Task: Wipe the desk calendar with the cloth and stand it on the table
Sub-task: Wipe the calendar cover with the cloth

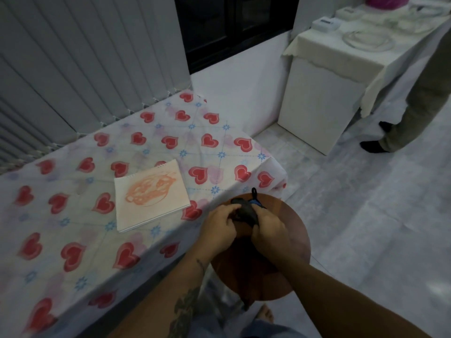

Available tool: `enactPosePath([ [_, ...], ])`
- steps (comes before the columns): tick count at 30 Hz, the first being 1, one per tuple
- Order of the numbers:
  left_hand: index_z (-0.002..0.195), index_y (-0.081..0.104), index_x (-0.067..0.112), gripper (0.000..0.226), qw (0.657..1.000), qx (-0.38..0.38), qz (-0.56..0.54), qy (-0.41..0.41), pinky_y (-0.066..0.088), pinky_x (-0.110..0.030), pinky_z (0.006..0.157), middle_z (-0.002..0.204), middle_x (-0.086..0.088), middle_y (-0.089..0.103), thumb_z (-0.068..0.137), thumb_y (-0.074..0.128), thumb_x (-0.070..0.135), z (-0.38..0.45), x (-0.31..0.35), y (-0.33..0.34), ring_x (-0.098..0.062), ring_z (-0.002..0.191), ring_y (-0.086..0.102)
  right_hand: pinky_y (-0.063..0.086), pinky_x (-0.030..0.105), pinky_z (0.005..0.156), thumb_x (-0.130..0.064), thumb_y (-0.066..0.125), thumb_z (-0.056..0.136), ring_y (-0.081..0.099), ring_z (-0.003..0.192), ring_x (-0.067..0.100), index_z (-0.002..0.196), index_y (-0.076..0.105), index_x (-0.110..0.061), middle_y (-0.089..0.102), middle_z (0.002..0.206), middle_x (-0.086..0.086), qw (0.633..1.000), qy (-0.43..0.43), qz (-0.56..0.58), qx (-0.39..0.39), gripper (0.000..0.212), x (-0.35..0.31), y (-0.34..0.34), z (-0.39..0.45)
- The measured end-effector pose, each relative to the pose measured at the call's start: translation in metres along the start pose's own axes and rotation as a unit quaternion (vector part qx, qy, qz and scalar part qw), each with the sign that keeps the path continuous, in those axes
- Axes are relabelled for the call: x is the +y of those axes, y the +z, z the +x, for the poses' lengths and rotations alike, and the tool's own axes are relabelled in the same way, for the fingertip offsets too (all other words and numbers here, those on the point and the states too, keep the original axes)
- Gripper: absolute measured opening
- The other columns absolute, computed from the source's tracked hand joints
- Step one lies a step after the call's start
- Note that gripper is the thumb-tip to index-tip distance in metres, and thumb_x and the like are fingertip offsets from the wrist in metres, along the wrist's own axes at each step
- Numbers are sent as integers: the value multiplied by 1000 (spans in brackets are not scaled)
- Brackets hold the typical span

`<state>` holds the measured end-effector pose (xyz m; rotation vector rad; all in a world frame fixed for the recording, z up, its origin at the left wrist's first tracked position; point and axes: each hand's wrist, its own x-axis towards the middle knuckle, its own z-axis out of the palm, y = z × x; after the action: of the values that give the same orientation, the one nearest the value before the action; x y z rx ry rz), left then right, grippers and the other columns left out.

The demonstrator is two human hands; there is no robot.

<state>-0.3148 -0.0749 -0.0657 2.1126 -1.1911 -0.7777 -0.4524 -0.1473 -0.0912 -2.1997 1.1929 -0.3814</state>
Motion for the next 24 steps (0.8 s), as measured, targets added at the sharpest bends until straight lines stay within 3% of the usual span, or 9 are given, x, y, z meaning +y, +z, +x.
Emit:
enactPosePath([
  [4, 141, 49, 29, 54, 998, -46, -43, -29, 37, -32, 110, 144, 1, 50, 91, 51, 8, -6, -9, 4, -18, 132, 44, 42, 38, 104, -32, 47, 83, 50, 127, 26, 145, 41, -19, 50, 144, 7, 997, -5, -14, -75, 64, -4, -8, -7],
  [7, 141, 51, 23, 56, 994, -56, -80, -40, 36, -34, 113, 144, -3, 52, 89, 49, 0, -8, -9, 0, -20, 133, 46, 44, 36, 100, -20, 48, 85, 54, 123, 23, 141, 48, -24, 55, 140, 3, 997, -20, -17, -69, 57, -14, -3, -9],
  [9, 136, 56, 18, 54, 994, -23, -102, -31, 39, -37, 112, 139, -6, 56, 87, 50, -3, -7, -13, -15, -22, 129, 51, 46, 25, 89, -10, 52, 84, 61, 109, 18, 131, 59, -27, 66, 123, -1, 1000, -11, 11, -23, 50, -30, -1, -3],
  [12, 131, 60, 16, 44, 993, 41, -113, -11, 45, -36, 105, 133, -5, 57, 90, 51, 5, -1, -28, -50, -21, 118, 56, 36, 5, 67, -4, 55, 82, 60, 78, 3, 114, 69, -26, 71, 93, -6, 998, 11, 54, 24, 41, -60, -1, 17],
  [13, 129, 61, 17, 41, 990, 69, -119, -11, 47, -35, 102, 131, -3, 57, 91, 51, 5, 0, -36, -65, -19, 114, 57, 38, 6, 66, -2, 55, 82, 59, 77, 2, 111, 69, -25, 69, 88, -8, 997, 12, 78, 25, 40, -71, -1, 25],
  [16, 123, 63, 18, 39, 978, 170, -118, -25, 49, -33, 97, 127, -1, 59, 89, 53, 0, 4, -64, -108, -16, 108, 58, 52, 27, 73, 1, 52, 84, 65, 86, 14, 112, 69, -19, 70, 92, -3, 987, 21, 155, 29, 38, -99, -1, 45],
  [19, 120, 64, 16, 40, 962, 252, -81, -63, 47, -32, 97, 123, -4, 60, 86, 52, -1, 7, -99, -142, -21, 110, 58, 48, 21, 70, 2, 51, 83, 64, 86, 15, 109, 70, -17, 70, 90, -3, 980, 27, 182, 73, 38, -125, 5, 64],
  [24, 131, 55, 25, 44, 960, 238, -46, -139, 42, -26, 91, 138, 1, 45, 89, 53, 12, 21, -155, -177, -22, 123, 48, 43, 19, 70, 2, 51, 79, 62, 85, 15, 105, 71, -22, 67, 85, -10, 971, 55, 209, 106, 41, -162, 20, 86],
])
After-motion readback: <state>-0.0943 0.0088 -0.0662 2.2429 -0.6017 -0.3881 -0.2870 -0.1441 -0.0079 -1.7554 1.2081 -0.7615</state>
